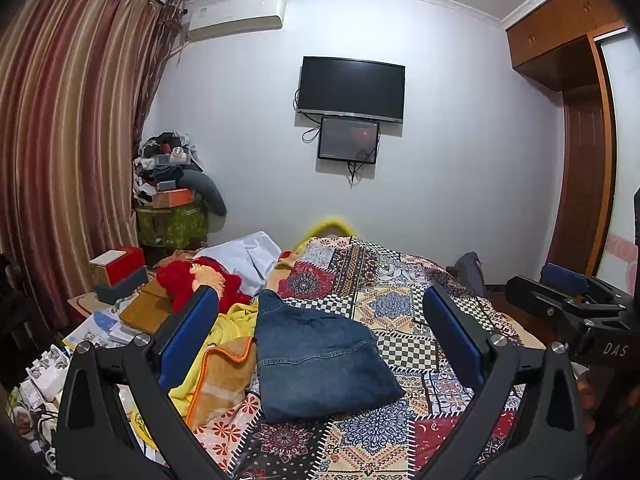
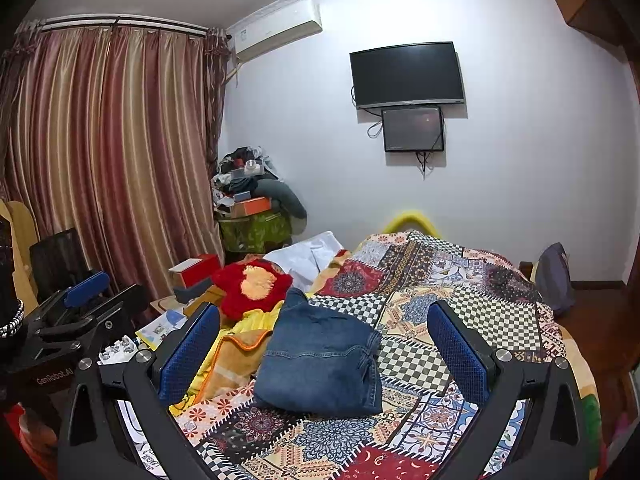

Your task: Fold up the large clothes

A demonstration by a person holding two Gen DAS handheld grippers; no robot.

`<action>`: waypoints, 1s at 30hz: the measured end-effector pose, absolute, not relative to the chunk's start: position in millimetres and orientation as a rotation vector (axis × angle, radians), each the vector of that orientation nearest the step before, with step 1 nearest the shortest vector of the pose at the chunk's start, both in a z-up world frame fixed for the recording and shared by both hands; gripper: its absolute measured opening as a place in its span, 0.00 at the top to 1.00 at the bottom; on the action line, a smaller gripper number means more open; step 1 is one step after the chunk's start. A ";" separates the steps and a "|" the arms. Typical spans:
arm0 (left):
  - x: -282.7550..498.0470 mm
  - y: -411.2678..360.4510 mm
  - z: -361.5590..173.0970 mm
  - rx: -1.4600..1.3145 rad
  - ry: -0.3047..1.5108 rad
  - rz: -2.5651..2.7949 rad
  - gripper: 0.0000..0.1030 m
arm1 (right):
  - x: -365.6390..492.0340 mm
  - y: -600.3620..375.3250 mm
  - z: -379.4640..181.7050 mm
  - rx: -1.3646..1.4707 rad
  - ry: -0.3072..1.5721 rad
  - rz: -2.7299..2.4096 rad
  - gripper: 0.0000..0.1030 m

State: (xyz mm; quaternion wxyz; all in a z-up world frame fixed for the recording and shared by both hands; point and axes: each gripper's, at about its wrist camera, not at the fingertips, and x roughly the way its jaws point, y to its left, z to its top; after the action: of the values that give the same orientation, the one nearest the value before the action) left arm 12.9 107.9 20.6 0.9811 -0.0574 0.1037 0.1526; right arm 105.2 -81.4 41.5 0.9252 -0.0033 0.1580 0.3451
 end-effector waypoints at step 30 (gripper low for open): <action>17.3 109.2 19.0 -0.118 0.218 0.279 0.00 | 106.7 -82.4 39.7 0.001 0.332 0.710 0.00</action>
State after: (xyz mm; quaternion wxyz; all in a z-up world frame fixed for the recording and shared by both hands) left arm 17.3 109.2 19.0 0.9827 -0.0584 0.1081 0.1388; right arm 106.7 -82.4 39.7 0.9242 0.0004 0.1617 0.3460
